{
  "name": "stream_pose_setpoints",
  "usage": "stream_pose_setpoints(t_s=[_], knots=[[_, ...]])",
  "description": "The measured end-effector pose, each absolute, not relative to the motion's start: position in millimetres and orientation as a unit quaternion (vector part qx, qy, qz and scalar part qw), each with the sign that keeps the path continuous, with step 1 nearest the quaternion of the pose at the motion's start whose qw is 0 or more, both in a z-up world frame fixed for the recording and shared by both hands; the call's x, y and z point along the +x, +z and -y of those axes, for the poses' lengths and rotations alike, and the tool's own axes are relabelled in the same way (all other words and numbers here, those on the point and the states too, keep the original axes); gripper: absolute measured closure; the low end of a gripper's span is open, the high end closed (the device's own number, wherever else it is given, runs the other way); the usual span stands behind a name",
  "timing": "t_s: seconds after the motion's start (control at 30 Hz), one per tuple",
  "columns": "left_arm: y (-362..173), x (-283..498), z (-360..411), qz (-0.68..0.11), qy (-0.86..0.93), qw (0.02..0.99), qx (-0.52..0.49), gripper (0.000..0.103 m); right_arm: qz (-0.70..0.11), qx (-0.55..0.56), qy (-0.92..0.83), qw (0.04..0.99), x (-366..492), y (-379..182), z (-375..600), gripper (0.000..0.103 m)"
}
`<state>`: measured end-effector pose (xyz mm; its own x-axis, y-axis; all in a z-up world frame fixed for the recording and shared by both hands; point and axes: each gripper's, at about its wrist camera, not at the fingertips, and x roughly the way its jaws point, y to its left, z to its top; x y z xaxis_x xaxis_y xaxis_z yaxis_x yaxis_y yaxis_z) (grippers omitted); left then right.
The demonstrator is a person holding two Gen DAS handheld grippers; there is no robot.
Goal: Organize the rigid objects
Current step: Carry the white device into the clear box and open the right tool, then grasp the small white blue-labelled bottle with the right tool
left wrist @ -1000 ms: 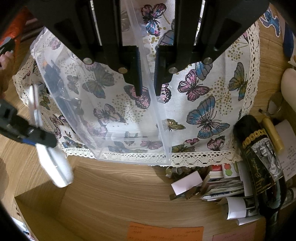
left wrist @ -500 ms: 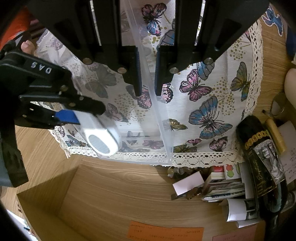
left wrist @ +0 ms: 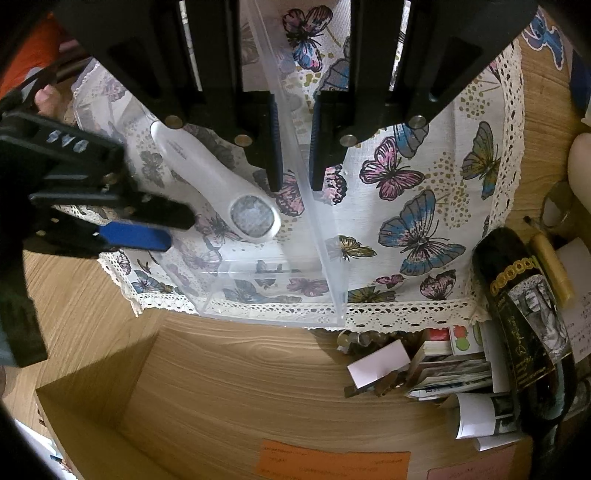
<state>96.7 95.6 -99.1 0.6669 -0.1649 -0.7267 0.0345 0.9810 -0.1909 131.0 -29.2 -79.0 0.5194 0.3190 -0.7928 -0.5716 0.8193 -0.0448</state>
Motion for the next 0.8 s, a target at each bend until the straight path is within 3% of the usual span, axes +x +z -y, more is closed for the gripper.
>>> stream_pose_setpoints(t_s=[0.2, 0.47, 0.8], knots=[[-99.0, 97.6, -95.5, -0.406, -0.053, 0.909, -0.080, 0.089, -0.381, -0.133, 0.241, 0.883, 123.8, -54.6, 50.7, 0.070], [-98.4, 97.5, -94.6, -0.408, -0.050, 0.908, -0.075, 0.089, -0.351, -0.098, 0.178, 0.914, 118.2, -33.0, 106.4, 0.059], [-98.7, 96.8, -93.2, -0.412, -0.046, 0.907, -0.071, 0.089, -0.401, -0.073, 0.062, 0.911, 107.4, -71.1, 182.6, 0.056]])
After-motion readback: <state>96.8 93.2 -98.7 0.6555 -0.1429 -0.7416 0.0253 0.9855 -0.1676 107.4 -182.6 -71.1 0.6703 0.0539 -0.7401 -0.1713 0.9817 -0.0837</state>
